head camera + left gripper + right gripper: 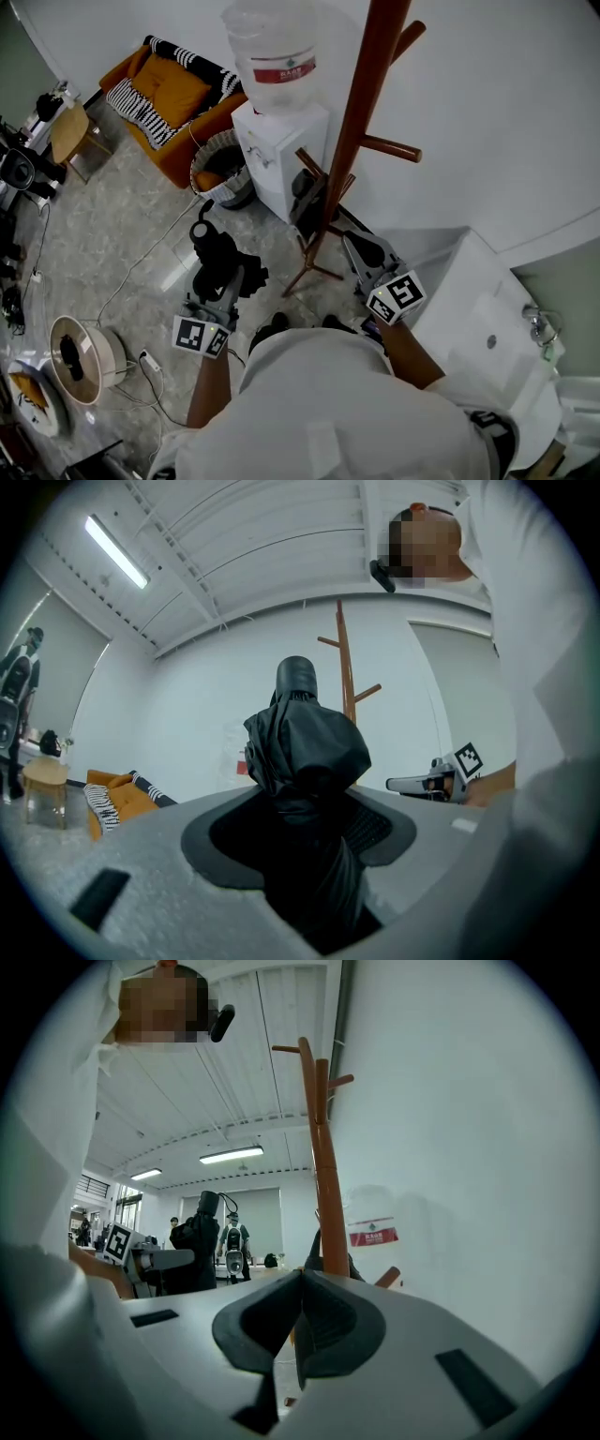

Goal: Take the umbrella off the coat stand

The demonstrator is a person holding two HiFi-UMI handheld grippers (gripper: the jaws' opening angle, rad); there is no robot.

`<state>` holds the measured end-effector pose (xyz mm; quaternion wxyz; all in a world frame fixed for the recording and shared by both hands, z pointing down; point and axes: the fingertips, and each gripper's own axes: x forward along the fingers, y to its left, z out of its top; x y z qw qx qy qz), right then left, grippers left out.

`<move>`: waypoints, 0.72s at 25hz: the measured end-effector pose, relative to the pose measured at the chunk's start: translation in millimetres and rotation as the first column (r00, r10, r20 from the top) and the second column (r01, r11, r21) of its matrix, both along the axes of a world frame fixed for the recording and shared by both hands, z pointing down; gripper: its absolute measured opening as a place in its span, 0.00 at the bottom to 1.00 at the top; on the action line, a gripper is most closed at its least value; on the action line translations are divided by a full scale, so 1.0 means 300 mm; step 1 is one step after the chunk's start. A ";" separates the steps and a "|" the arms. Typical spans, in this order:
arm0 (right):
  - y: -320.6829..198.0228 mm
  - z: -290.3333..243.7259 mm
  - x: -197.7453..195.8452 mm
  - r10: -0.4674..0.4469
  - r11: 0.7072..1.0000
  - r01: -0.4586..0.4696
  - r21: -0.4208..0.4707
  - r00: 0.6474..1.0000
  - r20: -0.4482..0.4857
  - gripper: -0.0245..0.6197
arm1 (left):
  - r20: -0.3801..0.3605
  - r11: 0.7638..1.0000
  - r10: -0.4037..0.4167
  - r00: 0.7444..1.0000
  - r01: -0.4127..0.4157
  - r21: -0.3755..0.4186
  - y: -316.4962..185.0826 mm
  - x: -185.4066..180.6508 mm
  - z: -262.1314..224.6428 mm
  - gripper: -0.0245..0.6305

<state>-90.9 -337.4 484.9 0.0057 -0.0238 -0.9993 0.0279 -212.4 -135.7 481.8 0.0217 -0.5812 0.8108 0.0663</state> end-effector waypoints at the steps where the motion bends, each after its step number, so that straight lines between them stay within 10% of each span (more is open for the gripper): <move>1: -0.001 0.015 0.009 0.009 1.000 -0.009 -0.005 1.000 -0.007 0.06 | -0.006 1.000 0.002 1.000 -0.002 -0.006 0.005 0.008 0.010 0.41; 18: 0.004 0.064 0.066 0.037 0.999 -0.037 -0.022 0.999 -0.008 0.06 | -0.014 0.998 0.059 0.998 -0.060 -0.027 -0.009 0.069 0.024 0.41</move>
